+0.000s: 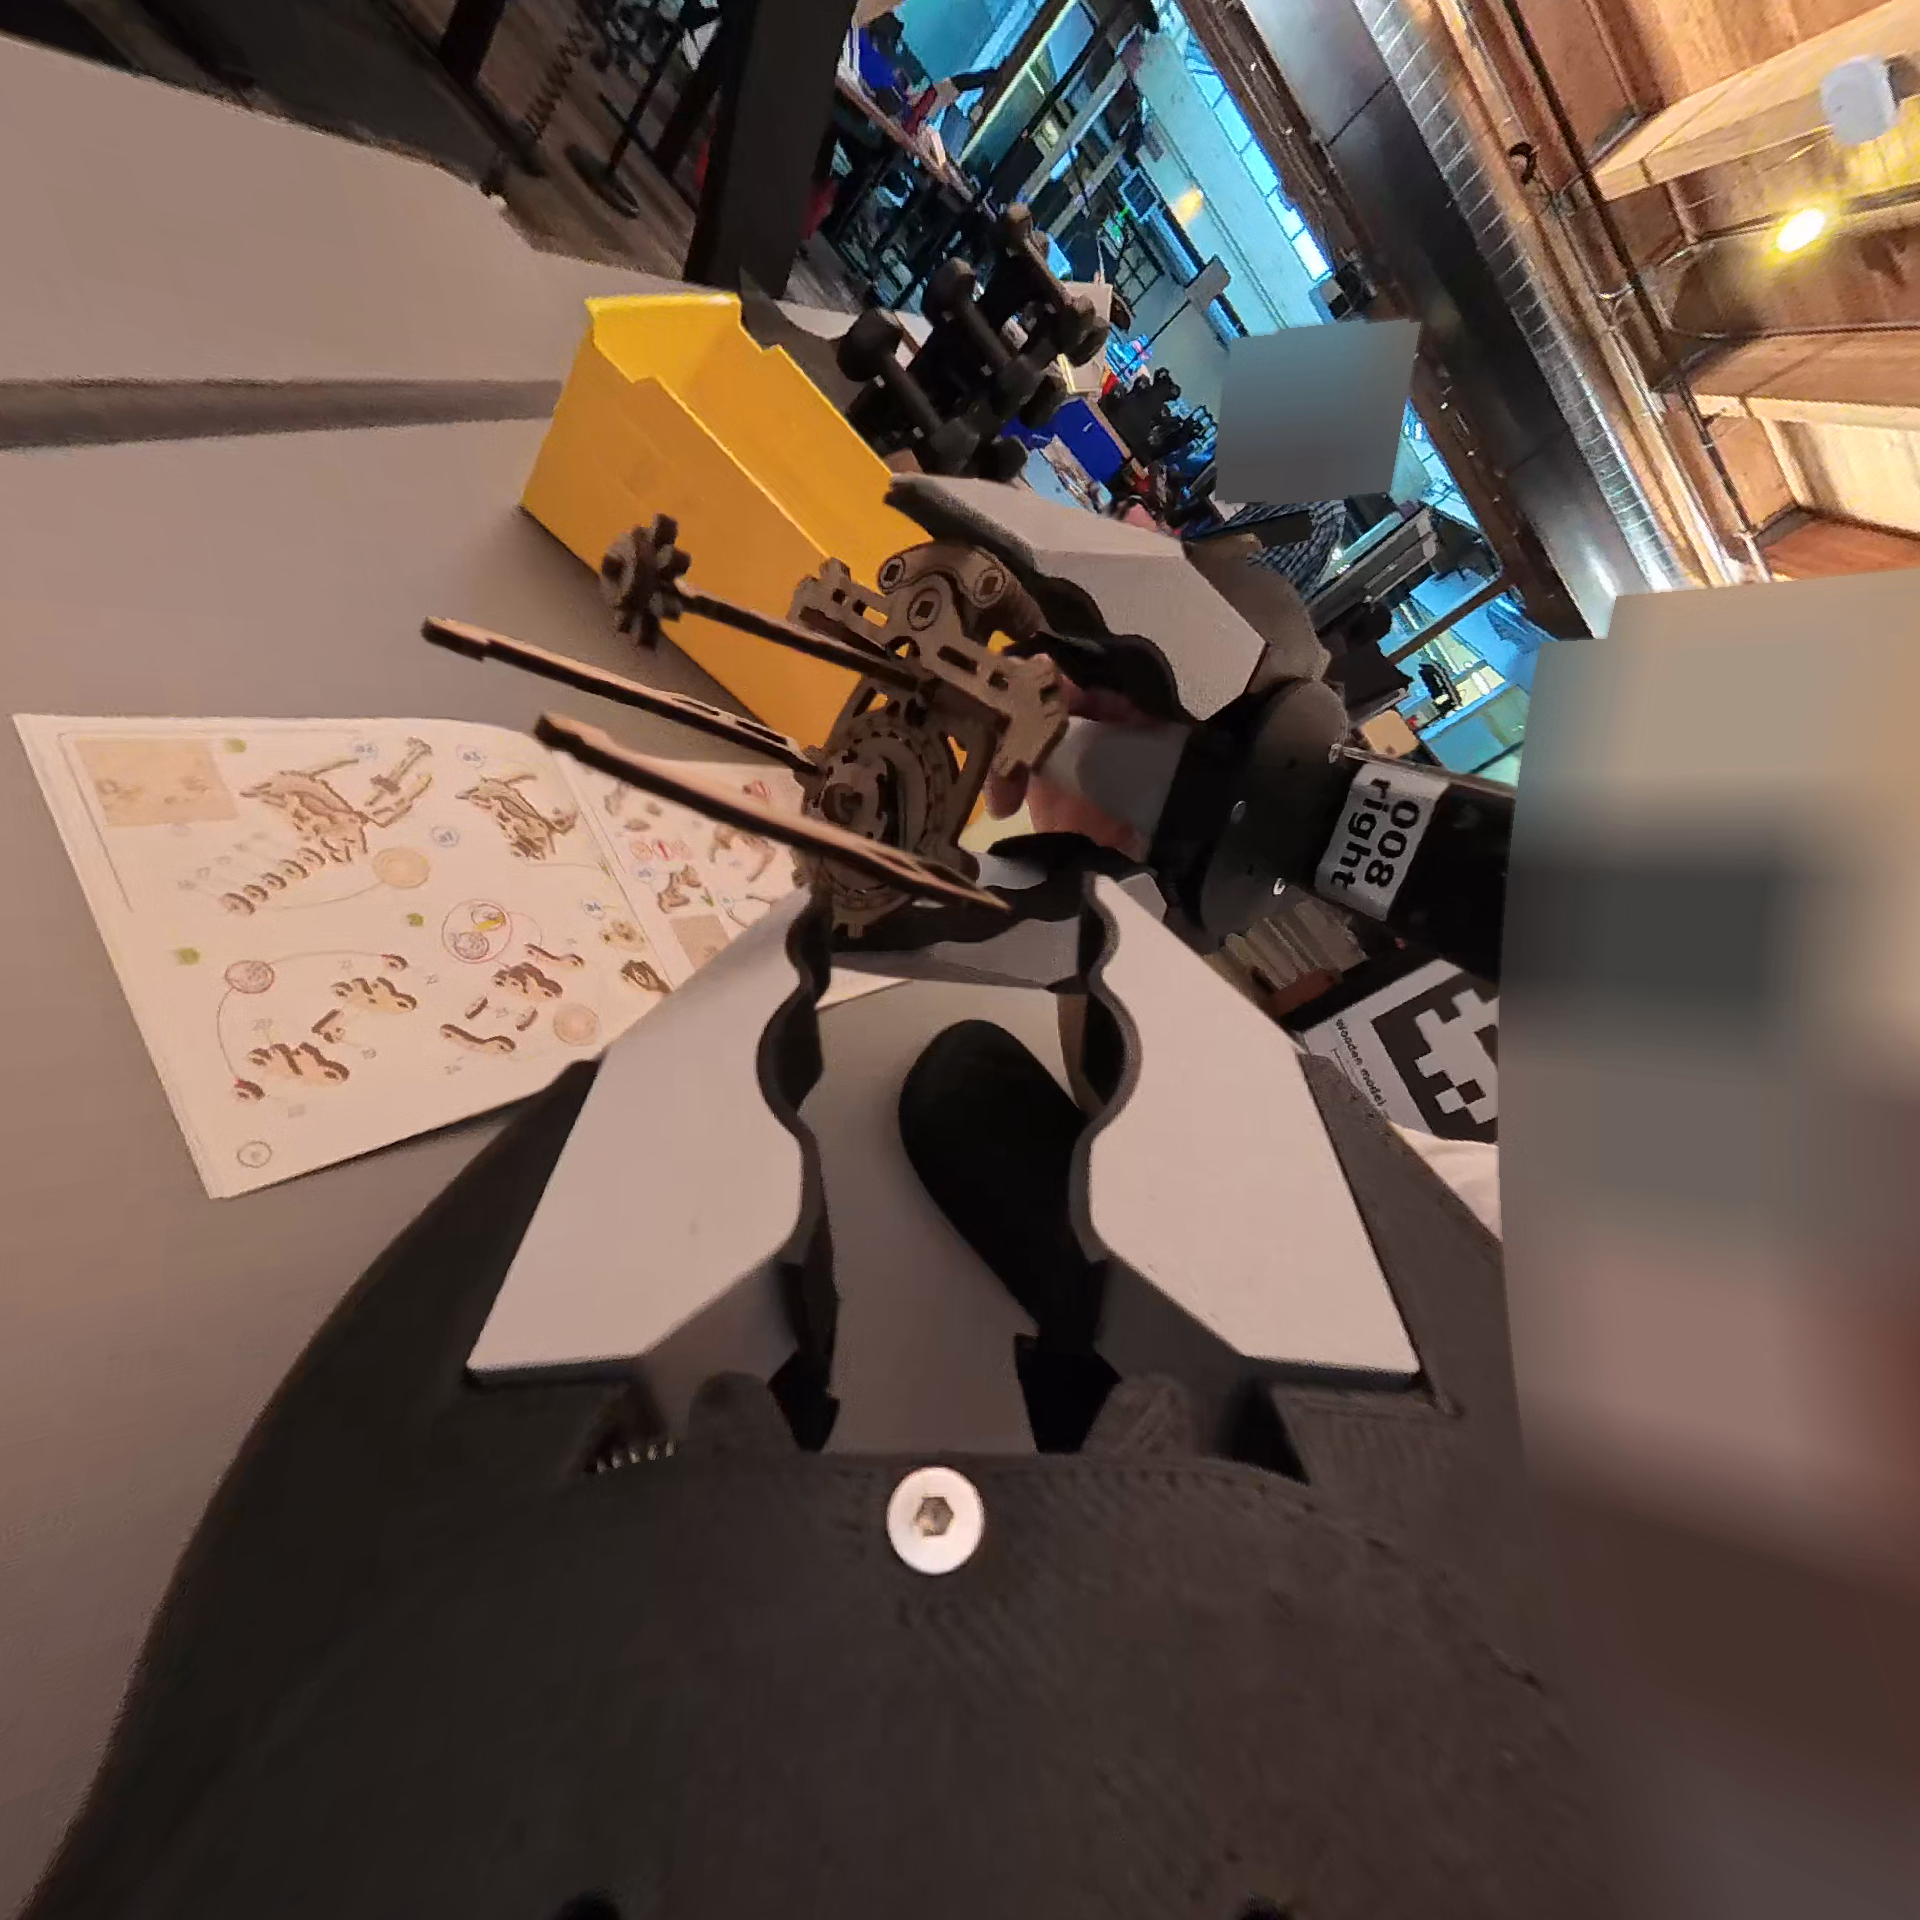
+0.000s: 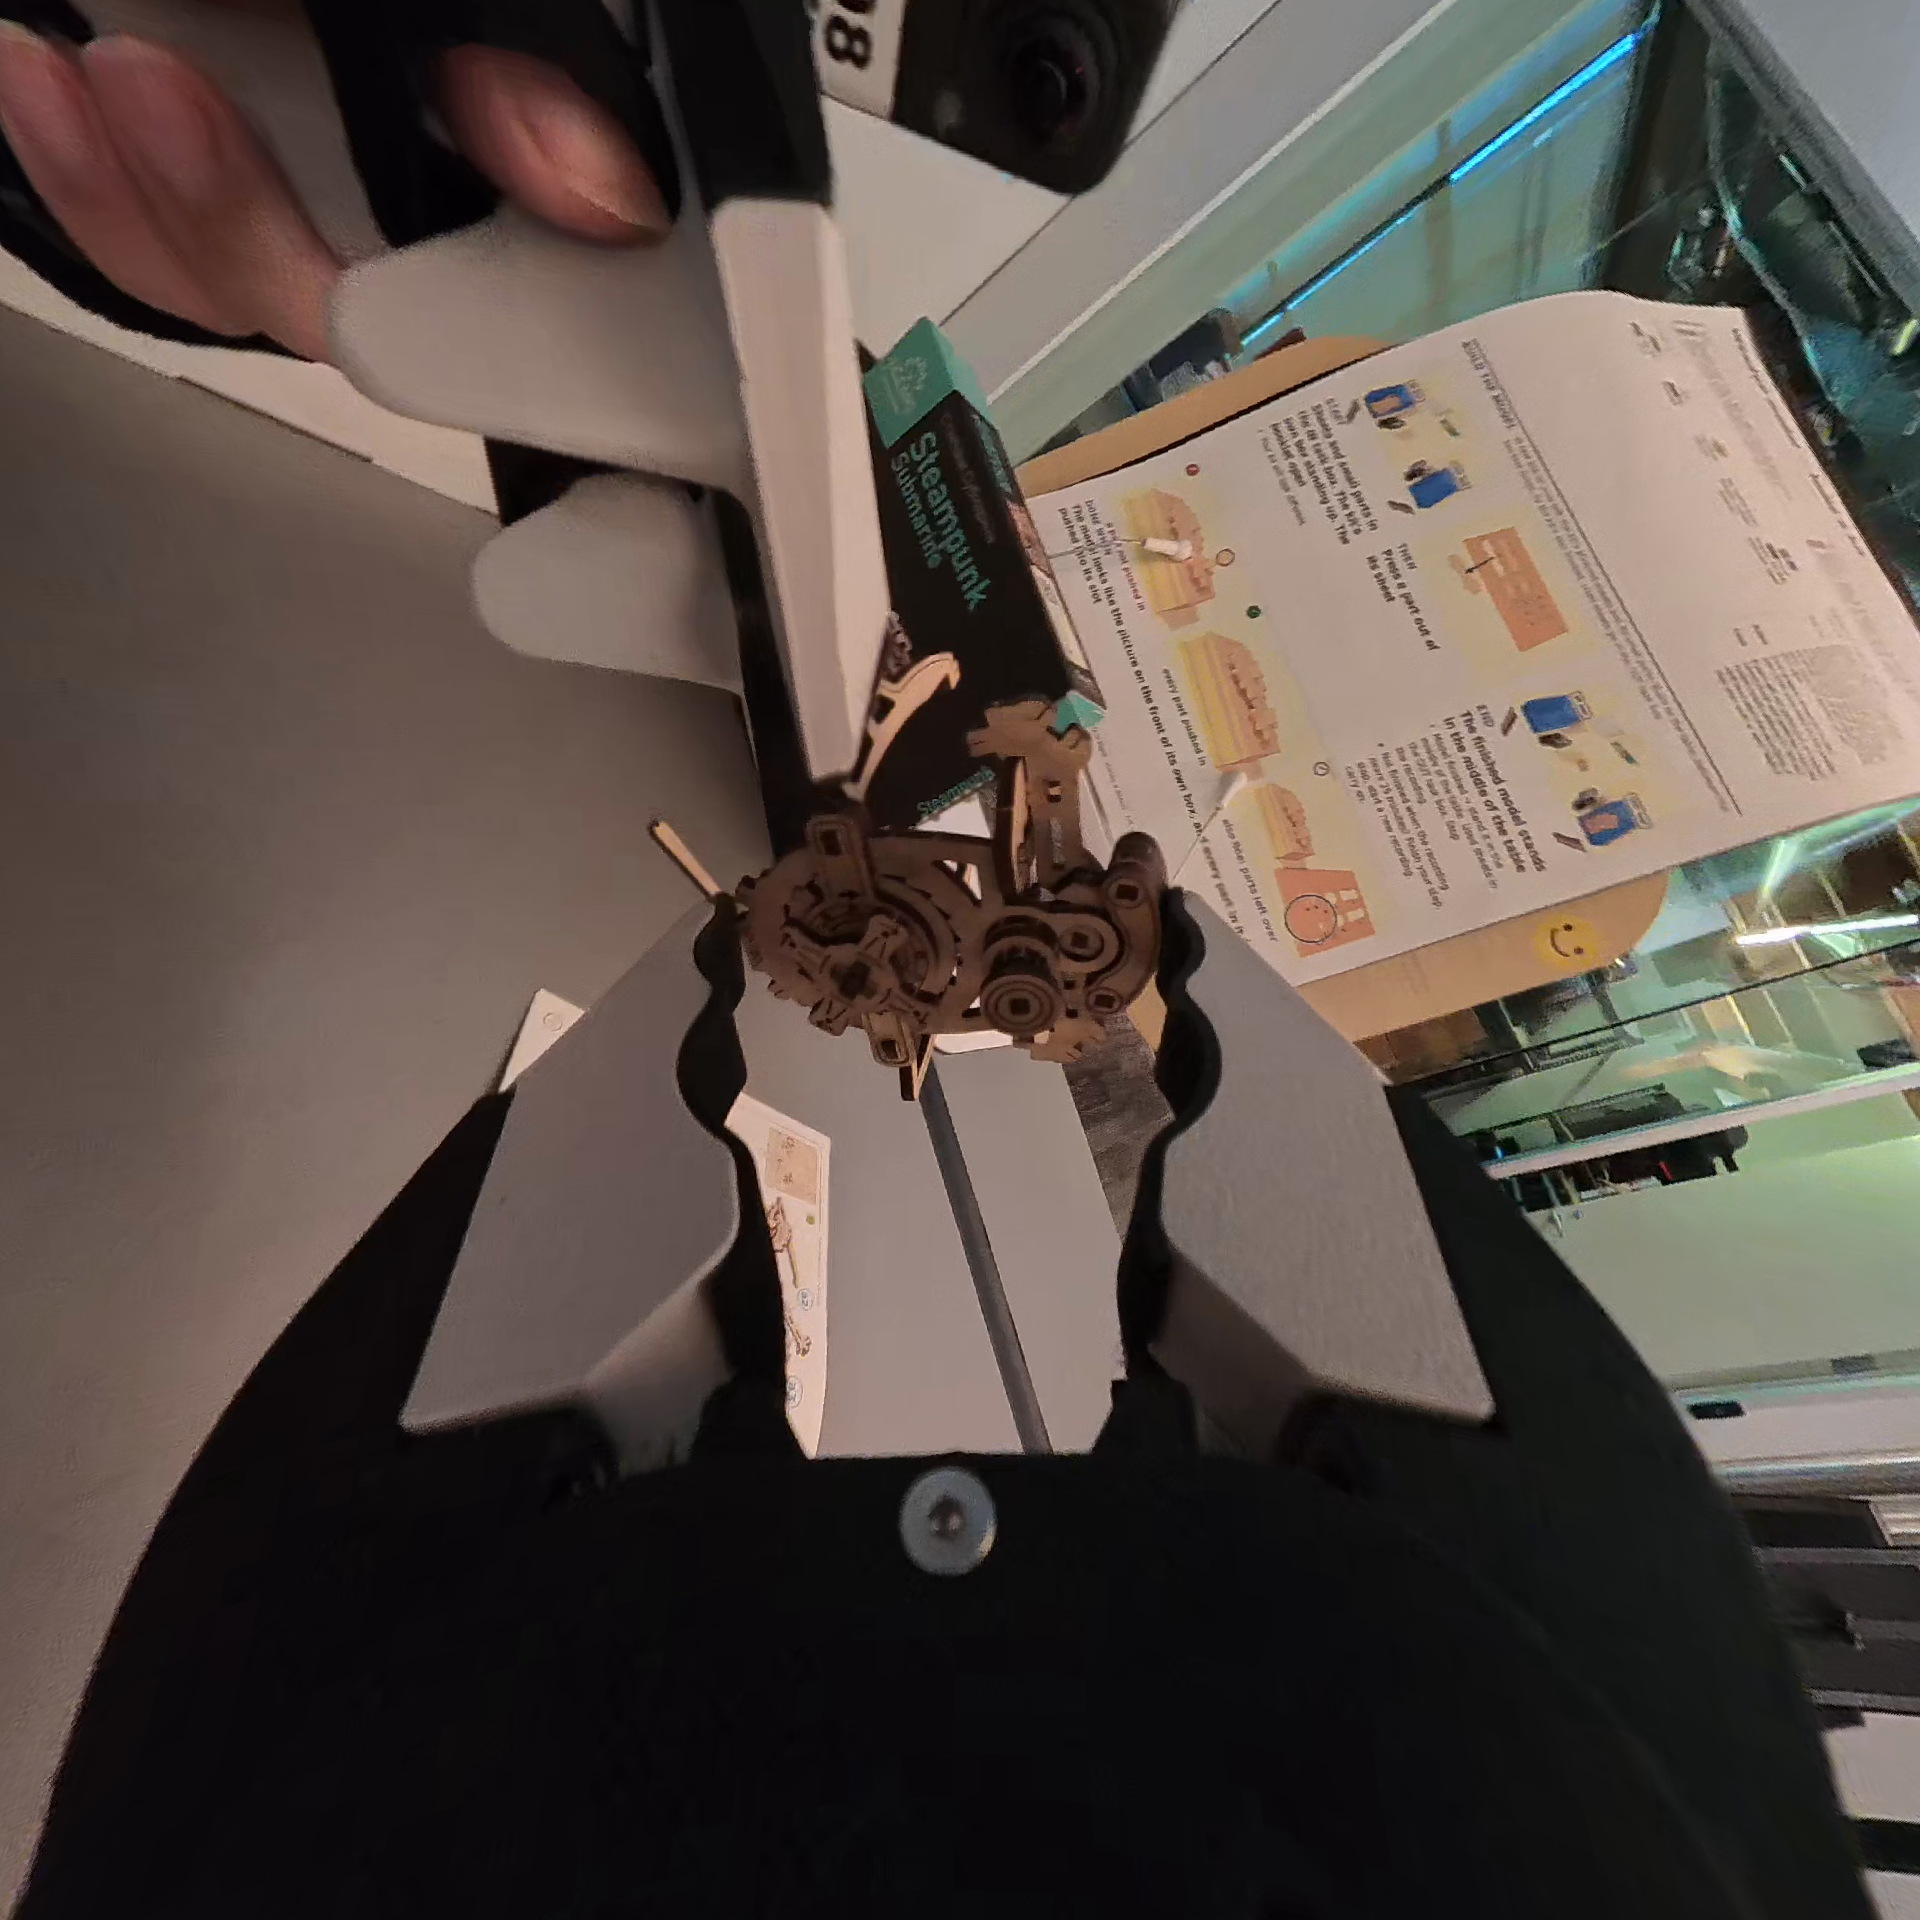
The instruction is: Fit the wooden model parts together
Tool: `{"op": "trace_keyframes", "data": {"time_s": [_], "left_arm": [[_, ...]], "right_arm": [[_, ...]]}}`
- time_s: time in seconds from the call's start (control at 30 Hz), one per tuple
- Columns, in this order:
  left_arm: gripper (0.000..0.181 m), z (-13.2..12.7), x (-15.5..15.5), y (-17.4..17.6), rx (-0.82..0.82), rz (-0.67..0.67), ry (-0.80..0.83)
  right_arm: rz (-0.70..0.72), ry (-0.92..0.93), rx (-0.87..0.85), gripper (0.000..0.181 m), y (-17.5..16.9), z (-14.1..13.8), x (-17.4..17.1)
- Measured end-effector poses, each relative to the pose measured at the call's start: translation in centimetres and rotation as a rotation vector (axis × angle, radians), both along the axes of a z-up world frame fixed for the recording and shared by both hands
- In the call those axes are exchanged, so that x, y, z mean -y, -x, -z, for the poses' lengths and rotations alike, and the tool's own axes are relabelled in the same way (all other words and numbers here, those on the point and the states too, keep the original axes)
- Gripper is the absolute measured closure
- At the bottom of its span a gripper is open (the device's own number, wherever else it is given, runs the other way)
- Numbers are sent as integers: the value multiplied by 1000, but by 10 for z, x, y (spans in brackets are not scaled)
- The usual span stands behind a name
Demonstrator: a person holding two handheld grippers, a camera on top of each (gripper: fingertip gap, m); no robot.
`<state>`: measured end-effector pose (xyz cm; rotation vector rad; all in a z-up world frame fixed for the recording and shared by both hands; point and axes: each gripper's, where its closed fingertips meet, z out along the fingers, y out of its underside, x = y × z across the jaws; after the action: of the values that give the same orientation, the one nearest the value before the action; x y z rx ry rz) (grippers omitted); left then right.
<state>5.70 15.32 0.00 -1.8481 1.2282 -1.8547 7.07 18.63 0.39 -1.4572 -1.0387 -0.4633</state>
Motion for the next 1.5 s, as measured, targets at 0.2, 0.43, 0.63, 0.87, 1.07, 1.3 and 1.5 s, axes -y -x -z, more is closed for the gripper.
{"op": "trace_keyframes", "data": {"time_s": [0.2,0.43,0.63,0.87,1.07,1.3,1.5], "left_arm": [[121,-19,-13,6,56,-97,-236],[122,-32,-30,13,53,-244,-697],[128,-51,-13,17,97,-251,-758],[144,-34,-21,11,-34,-338,-1056],[156,-26,-23,7,-48,-348,-1034],[157,-15,-29,8,-111,-312,-966],[157,-13,-28,11,-131,-270,-946]], "right_arm": [[1,-12,-314,102,-15,-27,-1],[-253,305,-1304,102,-21,-48,-6],[-414,489,-1655,102,-11,-33,-14],[-439,585,-1796,102,12,-25,-16],[-388,599,-1849,102,25,-16,-19],[-384,696,-1966,103,27,-2,-25],[-443,735,-2097,102,33,-1,-24]]}}
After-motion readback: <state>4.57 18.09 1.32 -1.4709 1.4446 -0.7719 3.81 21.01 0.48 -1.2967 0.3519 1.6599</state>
